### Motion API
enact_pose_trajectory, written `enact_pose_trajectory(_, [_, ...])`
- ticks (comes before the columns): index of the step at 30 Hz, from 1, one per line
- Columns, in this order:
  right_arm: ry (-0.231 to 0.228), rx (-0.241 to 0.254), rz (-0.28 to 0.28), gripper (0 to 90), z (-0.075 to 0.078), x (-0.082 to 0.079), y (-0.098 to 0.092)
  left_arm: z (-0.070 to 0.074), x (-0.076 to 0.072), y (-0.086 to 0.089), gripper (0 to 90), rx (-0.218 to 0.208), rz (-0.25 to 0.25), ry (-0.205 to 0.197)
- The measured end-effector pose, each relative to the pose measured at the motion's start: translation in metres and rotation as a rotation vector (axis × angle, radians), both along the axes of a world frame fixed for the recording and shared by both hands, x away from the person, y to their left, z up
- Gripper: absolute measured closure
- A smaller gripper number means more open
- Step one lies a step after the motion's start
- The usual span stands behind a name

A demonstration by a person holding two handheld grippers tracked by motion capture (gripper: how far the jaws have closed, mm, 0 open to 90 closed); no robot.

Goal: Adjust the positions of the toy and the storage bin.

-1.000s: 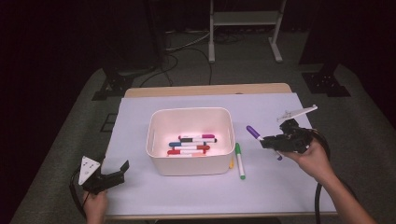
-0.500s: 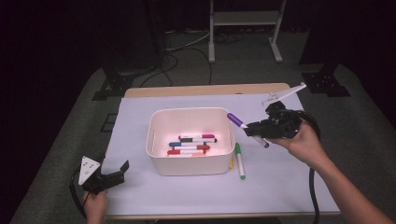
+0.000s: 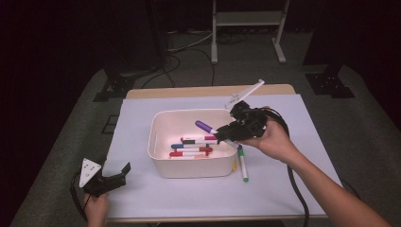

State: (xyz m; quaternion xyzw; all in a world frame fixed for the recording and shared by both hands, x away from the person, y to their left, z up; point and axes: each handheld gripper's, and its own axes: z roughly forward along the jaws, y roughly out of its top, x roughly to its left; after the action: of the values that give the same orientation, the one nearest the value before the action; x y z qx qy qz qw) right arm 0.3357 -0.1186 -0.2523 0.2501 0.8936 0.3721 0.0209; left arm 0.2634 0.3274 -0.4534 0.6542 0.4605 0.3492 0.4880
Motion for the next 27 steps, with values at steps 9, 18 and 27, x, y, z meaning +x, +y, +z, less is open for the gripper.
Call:
enact_pose_trajectory(9, [0.036, -0.024, 0.097, 76.1, -0.013, 0.011, 0.041, 0.000, 0.000, 0.001, 0.5, -0.004, -0.001, 0.002])
enact_pose_trajectory(18, [0.079, -0.061, 0.170, 76.1, -0.032, 0.021, 0.077, 0.000, 0.000, 0.001, 0.5, -0.004, -0.003, -0.004])
enact_pose_trajectory(27, [0.111, -0.104, 0.209, 76.1, -0.053, 0.028, 0.096, 0.000, 0.000, 0.001, 0.6, -0.012, -0.002, -0.003])
